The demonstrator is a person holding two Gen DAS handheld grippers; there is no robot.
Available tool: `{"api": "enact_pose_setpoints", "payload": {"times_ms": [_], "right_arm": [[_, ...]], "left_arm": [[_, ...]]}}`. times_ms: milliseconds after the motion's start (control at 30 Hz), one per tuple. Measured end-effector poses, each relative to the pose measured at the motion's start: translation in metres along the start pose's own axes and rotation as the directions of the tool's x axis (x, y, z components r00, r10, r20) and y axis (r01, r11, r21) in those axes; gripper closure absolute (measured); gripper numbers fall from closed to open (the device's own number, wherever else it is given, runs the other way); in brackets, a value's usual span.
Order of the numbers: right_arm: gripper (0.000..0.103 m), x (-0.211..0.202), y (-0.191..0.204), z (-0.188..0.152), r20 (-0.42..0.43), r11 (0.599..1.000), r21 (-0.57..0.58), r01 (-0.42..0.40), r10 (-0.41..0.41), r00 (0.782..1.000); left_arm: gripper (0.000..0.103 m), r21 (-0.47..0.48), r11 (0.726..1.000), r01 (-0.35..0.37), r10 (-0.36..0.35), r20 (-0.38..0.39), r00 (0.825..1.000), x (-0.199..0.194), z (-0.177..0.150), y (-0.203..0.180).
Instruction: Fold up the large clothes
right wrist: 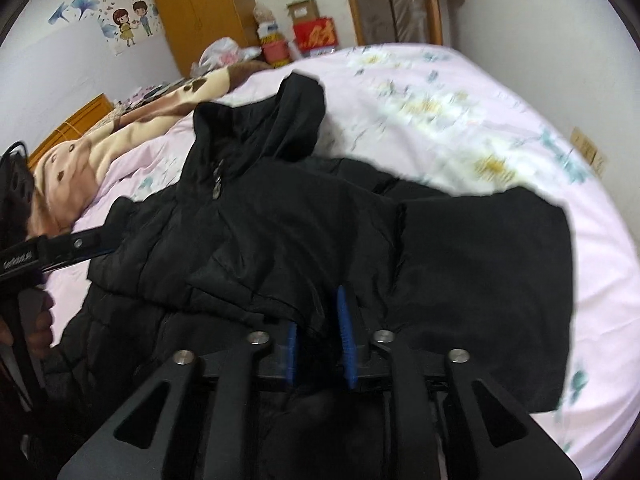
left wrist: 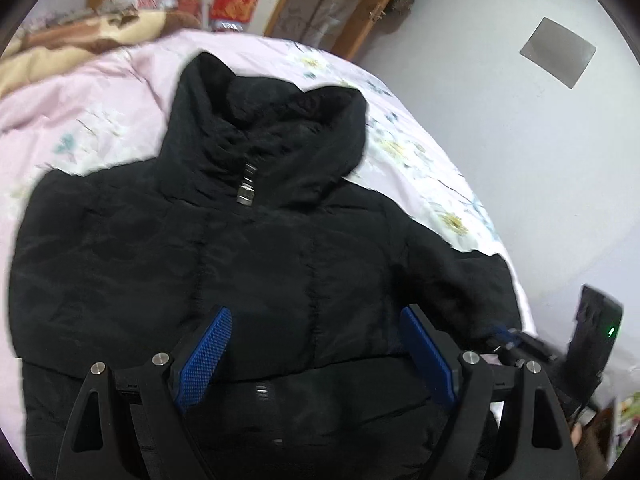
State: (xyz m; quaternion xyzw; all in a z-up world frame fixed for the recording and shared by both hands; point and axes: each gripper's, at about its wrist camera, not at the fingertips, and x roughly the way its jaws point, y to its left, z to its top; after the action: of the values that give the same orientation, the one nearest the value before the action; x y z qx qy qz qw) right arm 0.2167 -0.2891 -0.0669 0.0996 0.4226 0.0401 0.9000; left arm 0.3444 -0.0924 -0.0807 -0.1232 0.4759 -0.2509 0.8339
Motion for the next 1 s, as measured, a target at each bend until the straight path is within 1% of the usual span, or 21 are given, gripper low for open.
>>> {"api": "enact_pose_setpoints", "payload": {"times_ms": [67, 100, 133, 200, 233, 300, 367, 433, 467, 500, 533, 567, 633, 700, 767, 800, 833, 867, 900, 967, 1000], "right_arm": [[0.073, 0.000, 0.004, -0.003, -0.018, 1.000, -0.019, -0.017, 0.017, 1.000], [0.068, -0.001, 0.005, -0.005, -0.028, 0.999, -0.025, -0.023, 0.022, 0.999], [0.060, -0.003, 0.004, -0.008, -0.039, 0.999, -0.027, -0.037, 0.035, 0.999], [0.052, -0.012, 0.000, -0.013, -0.043, 0.998, -0.018, -0.065, 0.064, 0.997], [0.051, -0.019, -0.004, -0.015, -0.038, 0.996, -0.015, -0.083, 0.083, 0.996], [0.050, -0.031, -0.011, -0.021, -0.029, 0.995, -0.009, -0.098, 0.097, 0.995], [0.050, -0.046, -0.021, -0.027, -0.019, 0.997, -0.001, -0.082, 0.082, 0.996], [0.050, -0.058, -0.034, -0.031, -0.003, 0.999, 0.005, -0.042, 0.042, 0.999], [0.050, -0.064, -0.041, -0.034, 0.007, 1.000, 0.010, -0.013, 0.013, 1.000], [0.050, -0.069, -0.048, -0.035, 0.012, 1.000, 0.017, 0.016, -0.016, 1.000], [0.050, -0.074, -0.057, -0.037, 0.016, 0.998, 0.030, 0.048, -0.049, 0.999], [0.050, -0.077, -0.065, -0.039, 0.017, 0.997, 0.046, 0.062, -0.063, 0.998], [0.050, -0.083, -0.077, -0.043, 0.027, 0.994, 0.076, 0.077, -0.080, 0.996], [0.050, -0.086, -0.084, -0.046, 0.036, 0.992, 0.088, 0.089, -0.093, 0.995], [0.050, -0.087, -0.090, -0.048, 0.039, 0.990, 0.102, 0.100, -0.104, 0.994], [0.050, -0.086, -0.092, -0.049, 0.038, 0.989, 0.109, 0.102, -0.107, 0.994], [0.050, -0.085, -0.095, -0.050, 0.040, 0.988, 0.116, 0.102, -0.108, 0.993], [0.050, -0.084, -0.096, -0.050, 0.043, 0.987, 0.123, 0.103, -0.109, 0.993], [0.050, -0.083, -0.097, -0.050, 0.044, 0.986, 0.132, 0.104, -0.111, 0.993], [0.050, -0.080, -0.101, -0.050, 0.043, 0.983, 0.153, 0.105, -0.112, 0.993], [0.050, -0.080, -0.102, -0.051, 0.043, 0.980, 0.168, 0.104, -0.113, 0.993]], "left_arm": [[0.017, -0.008, 1.000, 0.015, -0.015, -0.024, 1.000, 0.009, 0.001, -0.005], [0.017, -0.006, 1.000, 0.029, -0.030, -0.030, 0.999, 0.013, 0.002, -0.008], [0.017, -0.006, 0.999, 0.043, -0.043, -0.049, 0.998, 0.020, 0.002, -0.013], [0.017, 0.004, 0.999, 0.046, -0.046, -0.066, 0.997, 0.028, 0.003, -0.022], [0.017, 0.012, 0.998, 0.063, -0.062, -0.084, 0.995, 0.035, 0.004, -0.028], [0.017, 0.028, 0.996, 0.085, -0.080, -0.136, 0.987, 0.049, 0.006, -0.041], [0.017, 0.046, 0.995, 0.088, -0.079, -0.168, 0.983, 0.064, 0.005, -0.056], [0.017, 0.080, 0.992, 0.093, -0.076, -0.189, 0.979, 0.078, 0.003, -0.070], [0.017, 0.094, 0.991, 0.096, -0.074, -0.212, 0.974, 0.089, 0.002, -0.079], [0.017, 0.097, 0.992, 0.081, -0.056, -0.236, 0.970, 0.098, -0.001, -0.084], [0.017, 0.087, 0.995, 0.051, -0.028, -0.252, 0.967, 0.106, -0.003, -0.087], [0.017, 0.074, 0.997, 0.035, -0.015, -0.254, 0.967, 0.110, -0.005, -0.089], [0.017, 0.065, 0.998, 0.024, -0.006, -0.260, 0.966, 0.119, -0.010, -0.094], [0.017, 0.081, 0.997, 0.005, 0.016, -0.262, 0.965, 0.125, -0.014, -0.098], [0.017, 0.103, 0.994, -0.031, 0.058, -0.267, 0.962, 0.133, -0.018, -0.103], [0.018, 0.097, 0.995, -0.036, 0.061, -0.267, 0.962, 0.135, -0.019, -0.104], [0.021, 0.095, 0.995, -0.043, 0.067, -0.262, 0.963, 0.136, -0.020, -0.106], [0.036, 0.101, 0.994, -0.049, 0.073, -0.256, 0.964, 0.137, -0.022, -0.109], [0.047, 0.101, 0.994, -0.041, 0.066, -0.259, 0.963, 0.138, -0.023, -0.112], [0.080, 0.083, 0.996, -0.025, 0.046, -0.264, 0.963, 0.138, -0.023, -0.114], [0.085, 0.079, 0.997, -0.022, 0.042, -0.261, 0.964, 0.137, -0.023, -0.116]]}}
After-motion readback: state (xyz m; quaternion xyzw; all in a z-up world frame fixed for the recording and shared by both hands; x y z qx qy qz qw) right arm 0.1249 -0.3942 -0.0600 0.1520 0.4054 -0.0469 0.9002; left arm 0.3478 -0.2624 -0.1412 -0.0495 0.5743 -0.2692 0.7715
